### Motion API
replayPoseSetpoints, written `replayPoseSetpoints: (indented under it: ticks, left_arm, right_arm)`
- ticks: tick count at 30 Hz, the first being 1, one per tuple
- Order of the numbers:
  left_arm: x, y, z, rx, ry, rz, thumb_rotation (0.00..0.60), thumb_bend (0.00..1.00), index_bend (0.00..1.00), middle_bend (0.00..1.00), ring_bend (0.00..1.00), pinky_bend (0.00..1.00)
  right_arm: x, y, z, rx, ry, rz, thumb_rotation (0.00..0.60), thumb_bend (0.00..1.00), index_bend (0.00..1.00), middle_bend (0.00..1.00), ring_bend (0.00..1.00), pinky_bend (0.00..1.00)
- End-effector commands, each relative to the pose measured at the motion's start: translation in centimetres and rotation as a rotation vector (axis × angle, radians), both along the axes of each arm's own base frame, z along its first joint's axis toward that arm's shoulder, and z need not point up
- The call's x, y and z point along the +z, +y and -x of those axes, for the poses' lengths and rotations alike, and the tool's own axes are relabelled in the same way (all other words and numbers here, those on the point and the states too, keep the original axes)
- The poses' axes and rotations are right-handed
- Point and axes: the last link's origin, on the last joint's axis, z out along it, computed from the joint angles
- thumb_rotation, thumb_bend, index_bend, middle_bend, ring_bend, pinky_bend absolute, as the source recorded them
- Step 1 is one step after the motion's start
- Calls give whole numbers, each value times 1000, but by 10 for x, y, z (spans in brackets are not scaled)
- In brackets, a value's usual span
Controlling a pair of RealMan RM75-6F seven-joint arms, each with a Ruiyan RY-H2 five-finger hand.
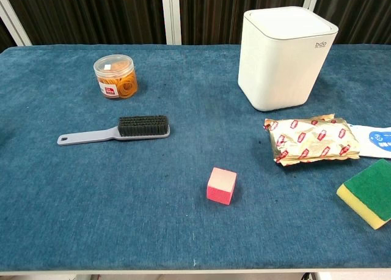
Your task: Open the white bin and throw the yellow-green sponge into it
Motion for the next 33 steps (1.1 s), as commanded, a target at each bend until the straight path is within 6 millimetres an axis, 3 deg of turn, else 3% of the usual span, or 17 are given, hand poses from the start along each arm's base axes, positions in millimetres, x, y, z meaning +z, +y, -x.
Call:
replayPoseSetpoints:
  ticks: [1, 6, 11, 16, 23, 33]
  left_arm:
    - [0, 0, 0, -1, -1, 0, 600, 91, 0, 0, 0, 3]
    - [0, 3, -1, 0, -2, 5, 600, 91, 0, 0, 0, 3]
    - [-1, 4, -1, -6, 1, 17, 600, 91, 0, 0, 0, 3]
    - [1, 5, 0, -3, -3, 12, 600, 91, 0, 0, 0, 3]
    - [3, 4, 1, -1, -10, 10, 600, 91, 0, 0, 0, 4]
    - [1, 4, 0, -6, -6, 16, 600, 91, 0, 0, 0, 3]
  right_arm:
    - [-1, -2, -1, 4, 2, -2, 600, 359, 0, 0, 0, 0]
    - [-5, -30, -17, 60, -30, -33, 600, 359, 0, 0, 0, 0]
    - [-2, -97, -70, 139, -19, -71, 600, 359, 0, 14, 0, 0]
    - [-11, -151, -112, 123, 2, -119, 600, 358, 0, 136, 0, 0]
    - [-27, -168, -130, 104, 43, -162, 600, 359, 0, 218, 0, 0]
    - [-43, -177, -123, 46, 29, -253, 600, 359, 0, 266, 0, 0]
